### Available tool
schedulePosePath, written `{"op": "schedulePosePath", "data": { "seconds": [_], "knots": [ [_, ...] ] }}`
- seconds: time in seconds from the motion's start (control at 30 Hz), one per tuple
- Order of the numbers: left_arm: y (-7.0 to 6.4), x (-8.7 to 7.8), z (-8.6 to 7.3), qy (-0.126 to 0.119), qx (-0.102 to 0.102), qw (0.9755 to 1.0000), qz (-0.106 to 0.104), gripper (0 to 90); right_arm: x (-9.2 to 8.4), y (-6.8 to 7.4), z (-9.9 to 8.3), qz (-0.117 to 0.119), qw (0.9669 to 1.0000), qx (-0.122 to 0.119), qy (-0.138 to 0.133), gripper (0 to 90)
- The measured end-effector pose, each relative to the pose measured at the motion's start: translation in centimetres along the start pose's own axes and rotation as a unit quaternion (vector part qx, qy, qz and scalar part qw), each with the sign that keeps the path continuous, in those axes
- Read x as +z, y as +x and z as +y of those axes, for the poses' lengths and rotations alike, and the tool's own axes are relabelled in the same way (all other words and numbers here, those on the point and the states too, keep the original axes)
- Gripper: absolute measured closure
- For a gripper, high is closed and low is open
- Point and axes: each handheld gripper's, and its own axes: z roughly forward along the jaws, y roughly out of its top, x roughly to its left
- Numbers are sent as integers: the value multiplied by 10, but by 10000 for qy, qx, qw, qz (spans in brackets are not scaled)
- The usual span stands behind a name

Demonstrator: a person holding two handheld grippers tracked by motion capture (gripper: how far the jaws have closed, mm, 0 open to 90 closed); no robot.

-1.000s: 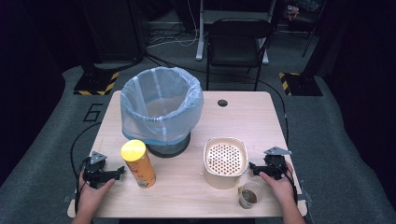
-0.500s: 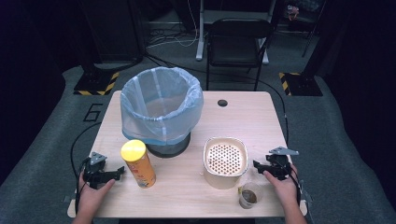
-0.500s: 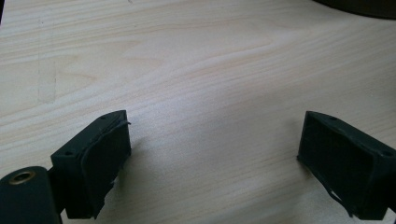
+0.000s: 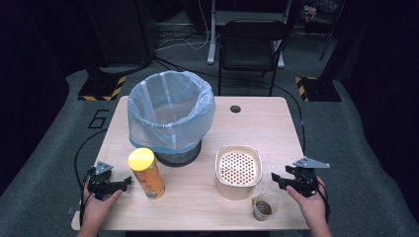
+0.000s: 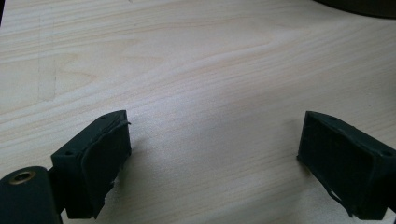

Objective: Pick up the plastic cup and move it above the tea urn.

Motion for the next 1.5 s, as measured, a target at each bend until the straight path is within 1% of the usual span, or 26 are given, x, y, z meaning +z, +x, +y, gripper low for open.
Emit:
{"op": "schedulePosePath", "data": {
  "seconds": [0.07, 0.13, 0.17, 0.2, 0.23, 0.27, 0.3, 0.37, 0.4, 0.53, 0.63, 0.67, 0.73, 0.77, 0.87, 0.93, 1.07, 1.13, 1.17, 1.2, 1.23, 1.27, 1.3, 1.33, 1.43, 1.5],
  "knots": [
    [0, 0, 0, -5, -32, 10000, -17, 91, -7, 2, 1, 49, 10000, -51, -22, 309],
    [0, 0, 0, 4, 24, 10000, 7, 91, -14, 7, 2, 120, 9999, -87, -70, 305],
    [0, 0, 0, 3, 17, 10000, 6, 91, -18, 10, 3, 146, 9997, -160, -85, 304],
    [0, 0, 0, -1, -7, 10000, 1, 91, -21, 12, 3, 164, 9997, -166, -104, 303],
    [0, 0, 0, -2, 6, 10000, 3, 91, -24, 15, 4, 140, 9996, -218, -108, 296],
    [0, 0, 0, -2, 6, 10000, 3, 91, -24, 15, 4, 140, 9996, -218, -108, 296],
    [0, 0, 0, 3, 22, 10000, 7, 91, -29, 21, 3, 204, 9994, -263, -130, 287],
    [0, 0, 0, -1, -2, 10000, -9, 91, -33, 26, 3, 208, 9992, -320, -149, 284],
    [0, 0, 0, 1, 24, 10000, 7, 91, -35, 28, 3, 233, 9991, -312, -167, 276],
    [0, 0, 0, 1, 8, 10000, 5, 91, -43, 39, 2, 257, 9989, -342, -195, 252],
    [0, 0, 0, -4, -31, 10000, -17, 91, -47, 46, 2, 309, 9986, -398, -161, 229],
    [0, 0, 0, 0, 4, 10000, -8, 91, -49, 48, 2, 345, 9984, -409, -166, 227],
    [0, 0, 0, 2, -16, 10000, -15, 91, -51, 53, 1, 361, 9983, -425, -166, 208],
    [0, 0, 0, 8, 13, 10000, 3, 91, -52, 55, 1, 374, 9982, -431, -169, 200],
    [0, 0, 0, 9, 6, 10000, -2, 91, -52, 59, -1, 420, 9980, -438, -155, 184],
    [0, 0, 0, 8, -2, 10000, -3, 91, -52, 64, -3, 425, 9979, -474, -142, 148],
    [0, 0, 0, 0, 6, 10000, 12, 91, -50, 74, -7, 432, 9970, -632, -138, 135],
    [0, 0, 0, 1, -2, 10000, 12, 91, -49, 78, -8, 467, 9967, -655, -145, 129],
    [0, 0, 0, 0, 1, 10000, 13, 91, -48, 79, -9, 484, 9962, -708, -140, 122],
    [0, 0, 0, 0, 1, 10000, 13, 91, -48, 79, -9, 484, 9962, -708, -140, 122],
    [0, 0, 0, 1, 14, 10000, 16, 91, -47, 84, -9, 460, 9962, -727, -102, 111],
    [0, 0, 0, 1, 14, 10000, 16, 91, -47, 84, -9, 460, 9962, -727, -102, 111],
    [0, 0, 0, 2, 19, 10000, 17, 91, -46, 87, -11, 454, 9962, -734, -68, 104],
    [0, 0, 0, 2, 19, 10000, 17, 91, -46, 89, -12, 460, 9964, -714, -31, 103],
    [0, 0, 0, 3, -1, 10000, -1, 91, -42, 92, -18, 440, 9959, -786, 9, 104],
    [0, 0, 0, 0, -10, 10000, 11, 91, -39, 93, -22, 439, 9957, -811, 98, 104]
  ]
}}
